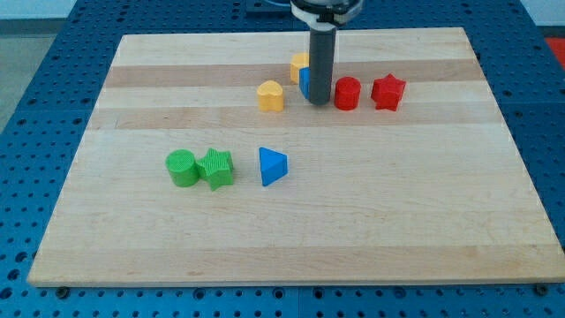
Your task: Move the blue triangle right to green star
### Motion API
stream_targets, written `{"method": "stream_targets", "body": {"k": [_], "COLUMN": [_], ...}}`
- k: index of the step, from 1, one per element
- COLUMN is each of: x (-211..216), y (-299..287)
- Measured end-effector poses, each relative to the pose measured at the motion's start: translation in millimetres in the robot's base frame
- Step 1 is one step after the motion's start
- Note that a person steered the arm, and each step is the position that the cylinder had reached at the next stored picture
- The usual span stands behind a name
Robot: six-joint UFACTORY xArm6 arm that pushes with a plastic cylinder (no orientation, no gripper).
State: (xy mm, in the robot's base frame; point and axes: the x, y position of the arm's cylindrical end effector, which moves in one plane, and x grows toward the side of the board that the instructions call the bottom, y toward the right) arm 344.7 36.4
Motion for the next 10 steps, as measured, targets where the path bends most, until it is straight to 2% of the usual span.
{"method": "stream_targets", "body": {"k": [1, 2, 4, 5, 6, 7, 8, 9, 10], "x": [-6.1, 23.1, 125.7, 163.2, 163.2, 154.0, 141.6, 194.6, 218.9], "y": [-2.8, -5.6, -72.2, -92.1, -92.1, -59.0, 16.0, 16.3, -36.6]}}
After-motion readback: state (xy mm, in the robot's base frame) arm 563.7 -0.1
